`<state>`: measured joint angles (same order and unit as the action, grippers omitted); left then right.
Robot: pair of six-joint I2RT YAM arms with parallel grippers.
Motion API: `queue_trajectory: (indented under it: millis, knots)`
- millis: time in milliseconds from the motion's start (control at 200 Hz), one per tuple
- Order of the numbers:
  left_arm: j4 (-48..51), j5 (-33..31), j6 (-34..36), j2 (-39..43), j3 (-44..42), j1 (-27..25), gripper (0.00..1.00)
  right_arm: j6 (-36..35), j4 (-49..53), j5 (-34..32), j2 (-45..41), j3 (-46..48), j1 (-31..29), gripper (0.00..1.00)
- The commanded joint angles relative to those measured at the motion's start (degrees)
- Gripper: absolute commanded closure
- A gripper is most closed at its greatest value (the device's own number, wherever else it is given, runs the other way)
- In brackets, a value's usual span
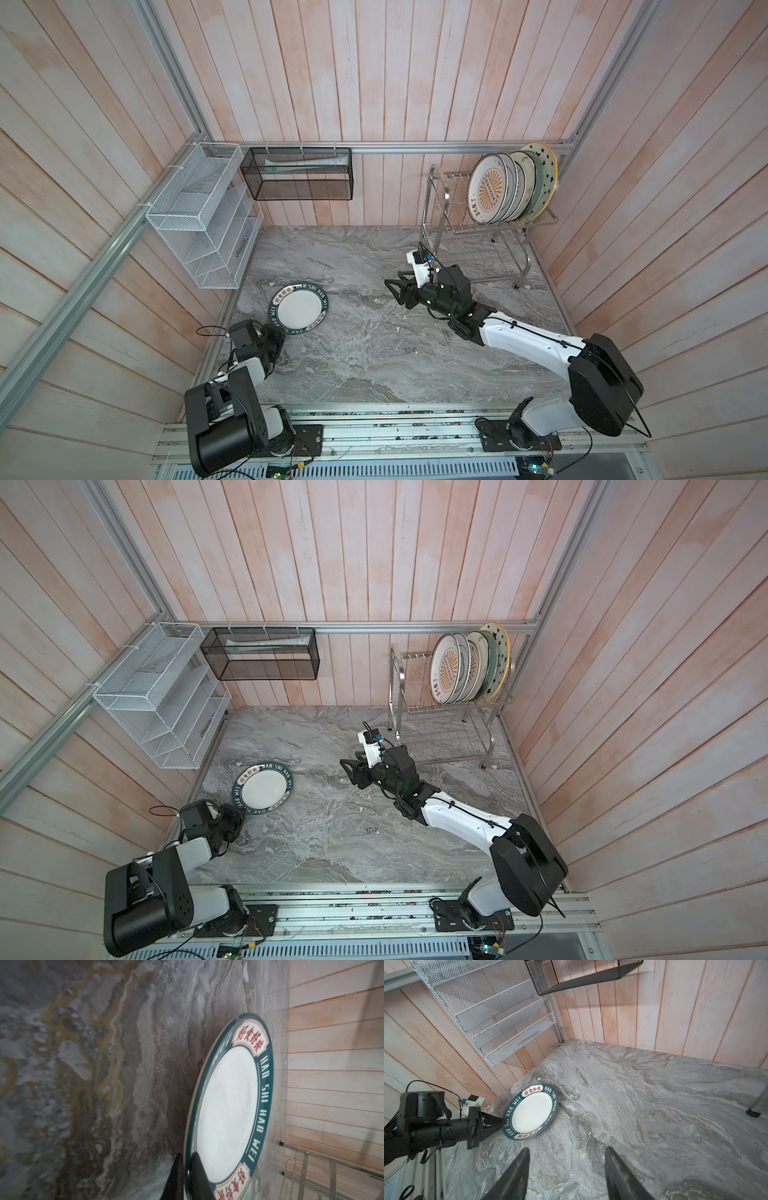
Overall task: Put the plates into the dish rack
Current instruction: 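Push the HAO SHI HAO WEI plate with the left gripper toward the right gripper, then slide the green-rimmed plate farther with the left gripper while the right gripper lowers toward it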
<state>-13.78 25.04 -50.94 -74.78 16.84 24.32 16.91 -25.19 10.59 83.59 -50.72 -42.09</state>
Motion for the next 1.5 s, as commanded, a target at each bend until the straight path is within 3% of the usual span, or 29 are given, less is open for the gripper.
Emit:
queue_trajectory:
  millis: [0,615,825,1125,1495]
  knots:
    - [-0.8,4.7,4.0,-2.7,2.1,-1.2,0.91,-0.7,1.4,-0.3,0.9,-1.3,-0.2,0.42]
    - [5.0,7.4,14.2,-13.7,14.8,-20.6,0.92,2.6,7.7,-7.7,3.8,-4.8,0.7,0.42]
    - [6.5,7.5,17.4,-17.5,18.1,-27.0,0.92,6.8,7.4,-6.5,4.0,-3.9,3.1,0.43]
    - [6.0,8.3,18.2,-23.2,20.9,-31.9,0.92,7.9,7.5,-5.6,4.3,-3.9,3.6,0.43]
    - [6.7,6.6,17.6,-22.2,20.9,-32.1,0.77,8.0,7.6,-5.2,4.6,-3.9,3.6,0.43]
